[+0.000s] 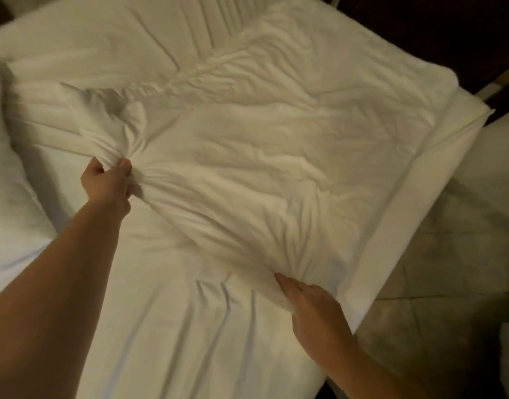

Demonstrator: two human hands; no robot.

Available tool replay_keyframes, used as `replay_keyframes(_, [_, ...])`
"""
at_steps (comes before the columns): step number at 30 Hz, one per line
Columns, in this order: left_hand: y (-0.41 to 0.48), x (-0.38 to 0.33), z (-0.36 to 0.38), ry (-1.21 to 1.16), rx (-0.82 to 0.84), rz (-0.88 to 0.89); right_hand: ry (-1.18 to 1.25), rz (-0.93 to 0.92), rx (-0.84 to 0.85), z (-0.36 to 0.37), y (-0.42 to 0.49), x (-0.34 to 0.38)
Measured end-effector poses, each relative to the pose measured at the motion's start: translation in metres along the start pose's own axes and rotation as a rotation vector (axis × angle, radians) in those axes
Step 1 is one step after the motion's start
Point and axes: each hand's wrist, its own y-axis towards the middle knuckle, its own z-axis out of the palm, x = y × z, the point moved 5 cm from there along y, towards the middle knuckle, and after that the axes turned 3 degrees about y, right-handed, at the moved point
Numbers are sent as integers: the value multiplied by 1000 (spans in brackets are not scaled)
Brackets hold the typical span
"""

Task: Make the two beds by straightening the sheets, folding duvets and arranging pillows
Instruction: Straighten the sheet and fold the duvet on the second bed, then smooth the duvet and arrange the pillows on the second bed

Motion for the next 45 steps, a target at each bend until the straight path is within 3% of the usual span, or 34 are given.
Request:
replay_keyframes(8, [0,-52,-138,100,-42,109,18,-46,106,56,-58,134])
replay_keyframes(13, [10,-17,-255,235,-148,56,27,-108,202,97,-94,222])
replay_keyframes(16, [0,12,-301,351,-197,-3,47,-135,124,141,-106,254])
replay_keyframes(20, [2,34,-308,423,-160,38,-86,-38,255,173,-110,244])
replay_keyframes(22, [7,35,-307,411,-156,39,-37,26,466,178,-112,241])
replay_keyframes(23, [9,35,-306,404,-152,28,-4,8,491,182,-117,236])
replay_keyframes(25, [13,38,-309,428,-138,17,-11,-129,516,188,-113,242])
replay_keyframes(29, [18,43,-316,416,-101,37,-7,-172,505,187,-109,256])
replay_keyframes(39, [14,51,-318,337,-77,20,-6,-145,573,194,-112,248])
replay_keyframes(45, [1,39,-352,237,-69,-34,-52,-59,708,175,-88,267])
